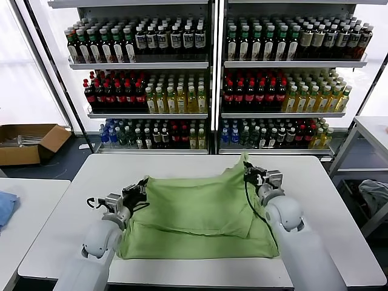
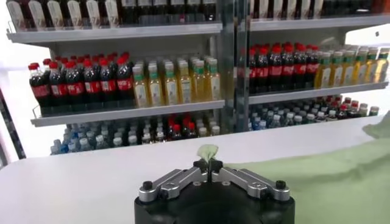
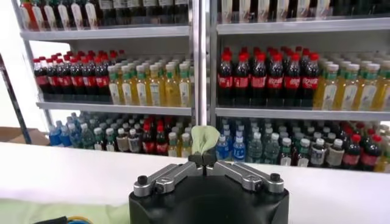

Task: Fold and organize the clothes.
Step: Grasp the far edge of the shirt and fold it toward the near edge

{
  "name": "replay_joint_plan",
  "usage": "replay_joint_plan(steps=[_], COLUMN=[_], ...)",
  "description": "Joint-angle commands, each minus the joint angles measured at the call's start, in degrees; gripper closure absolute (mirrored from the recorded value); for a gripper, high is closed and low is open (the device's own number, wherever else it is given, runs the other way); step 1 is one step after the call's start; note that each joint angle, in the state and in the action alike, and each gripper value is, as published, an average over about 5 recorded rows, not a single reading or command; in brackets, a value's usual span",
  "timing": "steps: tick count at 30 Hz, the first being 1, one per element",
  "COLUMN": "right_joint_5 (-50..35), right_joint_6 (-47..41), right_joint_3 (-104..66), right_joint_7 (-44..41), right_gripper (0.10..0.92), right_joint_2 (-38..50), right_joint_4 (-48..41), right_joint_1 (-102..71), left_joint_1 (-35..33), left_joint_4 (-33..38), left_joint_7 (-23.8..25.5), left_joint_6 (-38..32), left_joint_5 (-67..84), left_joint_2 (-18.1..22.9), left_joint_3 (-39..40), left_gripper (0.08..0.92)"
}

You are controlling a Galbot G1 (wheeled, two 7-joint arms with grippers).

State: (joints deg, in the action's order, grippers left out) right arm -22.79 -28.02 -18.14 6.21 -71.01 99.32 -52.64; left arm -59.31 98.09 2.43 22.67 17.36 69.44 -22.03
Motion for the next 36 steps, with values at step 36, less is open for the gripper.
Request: replay_joint_plan(steps=[36], right_joint_5=[9.1], right_joint_6=[-0.7], right_joint_3=[-5.7], right_joint_7=[6.5], right_gripper=[0.919], right_joint_2=[-3.1], right_joint_4=[22.7], right_joint_1=[-33.9], left_joint_1=[-20.1], left_joint_4=[11.8], left_joint_7=[1.3], left_joint_6=[-0.9], left_joint_5=[-9.4], left_joint_2=[0.1], left_joint_3=[-4.8], left_gripper=[0.911])
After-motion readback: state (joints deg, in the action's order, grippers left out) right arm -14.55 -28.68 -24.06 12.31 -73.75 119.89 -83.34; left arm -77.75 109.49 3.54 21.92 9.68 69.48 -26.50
